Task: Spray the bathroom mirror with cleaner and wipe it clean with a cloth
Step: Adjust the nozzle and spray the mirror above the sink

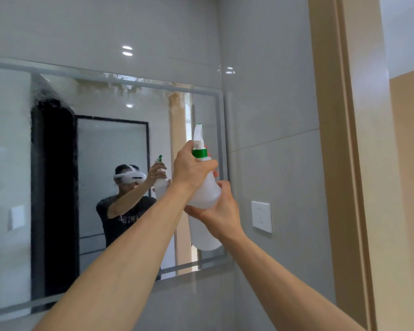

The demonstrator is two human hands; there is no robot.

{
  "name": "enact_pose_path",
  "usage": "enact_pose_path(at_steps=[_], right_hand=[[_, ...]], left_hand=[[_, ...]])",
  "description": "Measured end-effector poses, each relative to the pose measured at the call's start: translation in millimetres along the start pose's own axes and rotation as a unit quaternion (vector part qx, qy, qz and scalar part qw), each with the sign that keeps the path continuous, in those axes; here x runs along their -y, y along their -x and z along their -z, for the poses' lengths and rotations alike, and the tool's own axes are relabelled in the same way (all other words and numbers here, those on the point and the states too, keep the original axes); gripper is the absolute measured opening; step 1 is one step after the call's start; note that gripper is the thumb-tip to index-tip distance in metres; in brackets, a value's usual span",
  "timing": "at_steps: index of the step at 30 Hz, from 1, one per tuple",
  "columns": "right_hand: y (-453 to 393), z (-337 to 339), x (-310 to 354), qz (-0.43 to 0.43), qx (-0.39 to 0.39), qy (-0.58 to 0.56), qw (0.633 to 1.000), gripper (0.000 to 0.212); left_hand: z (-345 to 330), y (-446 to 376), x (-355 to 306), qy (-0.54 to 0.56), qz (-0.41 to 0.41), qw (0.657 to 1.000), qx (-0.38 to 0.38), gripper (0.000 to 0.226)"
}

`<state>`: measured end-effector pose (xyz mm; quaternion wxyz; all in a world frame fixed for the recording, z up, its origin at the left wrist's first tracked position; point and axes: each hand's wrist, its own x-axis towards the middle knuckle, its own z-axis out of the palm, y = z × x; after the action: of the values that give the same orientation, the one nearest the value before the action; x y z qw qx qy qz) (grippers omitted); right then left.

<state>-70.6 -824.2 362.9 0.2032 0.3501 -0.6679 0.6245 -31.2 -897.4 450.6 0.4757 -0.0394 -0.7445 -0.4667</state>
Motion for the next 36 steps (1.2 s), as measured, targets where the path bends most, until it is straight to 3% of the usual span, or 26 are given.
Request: enact_pose_path(at_steps=[27,36], right_hand=[[71,-13,-78,-0.121,0.038,0.037,0.991,0.079],[105,-11,-105,-0.177,0.063,0.038,0.982,0.079]], left_hand=[[-22,61,95,-0.011,0.086,0.996,0.021,0.046],[-36,95,132,-0.007,0.129,0.991,0.018,0.036]])
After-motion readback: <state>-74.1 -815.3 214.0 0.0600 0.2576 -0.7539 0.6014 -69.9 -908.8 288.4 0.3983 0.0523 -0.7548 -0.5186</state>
